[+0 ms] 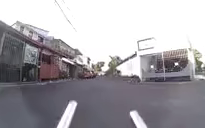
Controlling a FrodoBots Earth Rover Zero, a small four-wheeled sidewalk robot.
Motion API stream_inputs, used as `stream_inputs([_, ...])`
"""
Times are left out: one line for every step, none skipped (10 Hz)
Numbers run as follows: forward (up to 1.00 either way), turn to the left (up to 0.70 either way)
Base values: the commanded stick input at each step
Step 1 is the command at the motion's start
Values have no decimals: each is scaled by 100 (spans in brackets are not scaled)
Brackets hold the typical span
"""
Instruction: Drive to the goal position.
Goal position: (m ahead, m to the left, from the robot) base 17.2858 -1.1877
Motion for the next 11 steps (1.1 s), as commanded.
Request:
stream_inputs([100,0])
stream_inputs([100,0])
stream_inputs([100,0])
stream_inputs([100,0])
stream_inputs([100,0])
stream_inputs([100,0])
stream_inputs([100,0])
stream_inputs([100,0])
stream_inputs([100,0])
stream_inputs([100,0])
stream_inputs([100,0])
